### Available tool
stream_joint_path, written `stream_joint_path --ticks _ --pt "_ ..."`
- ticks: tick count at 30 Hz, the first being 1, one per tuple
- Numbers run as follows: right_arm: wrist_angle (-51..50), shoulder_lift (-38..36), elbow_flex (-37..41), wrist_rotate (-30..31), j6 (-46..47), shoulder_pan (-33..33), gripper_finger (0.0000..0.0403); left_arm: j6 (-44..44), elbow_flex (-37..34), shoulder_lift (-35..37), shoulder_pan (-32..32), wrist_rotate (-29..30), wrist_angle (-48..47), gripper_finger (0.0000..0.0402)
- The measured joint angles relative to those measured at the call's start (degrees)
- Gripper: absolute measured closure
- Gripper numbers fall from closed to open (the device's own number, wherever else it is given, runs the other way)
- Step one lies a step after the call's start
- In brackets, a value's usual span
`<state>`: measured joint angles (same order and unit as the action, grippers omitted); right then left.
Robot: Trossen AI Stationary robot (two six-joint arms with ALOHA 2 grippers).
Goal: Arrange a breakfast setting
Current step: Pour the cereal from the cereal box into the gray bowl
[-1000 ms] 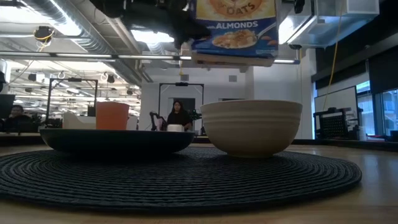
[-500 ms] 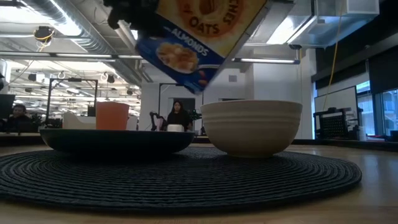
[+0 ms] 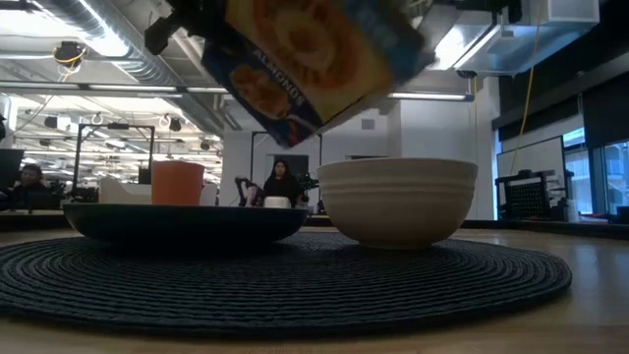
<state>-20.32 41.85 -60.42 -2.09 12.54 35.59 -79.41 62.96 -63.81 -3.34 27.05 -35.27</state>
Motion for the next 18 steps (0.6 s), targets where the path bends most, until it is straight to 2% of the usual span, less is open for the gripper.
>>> stream_joint_path --ticks 5,18 --pt "-0.8 2.18 0.0 -0.04 2.74 0.0 0.0189 -2.14 0.07 -0.04 -1.09 0.17 0.37 0.0397" --pt "-0.91 5.75 0.0 -0.44 3.74 -0.02 0.0189 -19.04 0.13 -4.24 -2.59 -0.15 2.18 0.0397"
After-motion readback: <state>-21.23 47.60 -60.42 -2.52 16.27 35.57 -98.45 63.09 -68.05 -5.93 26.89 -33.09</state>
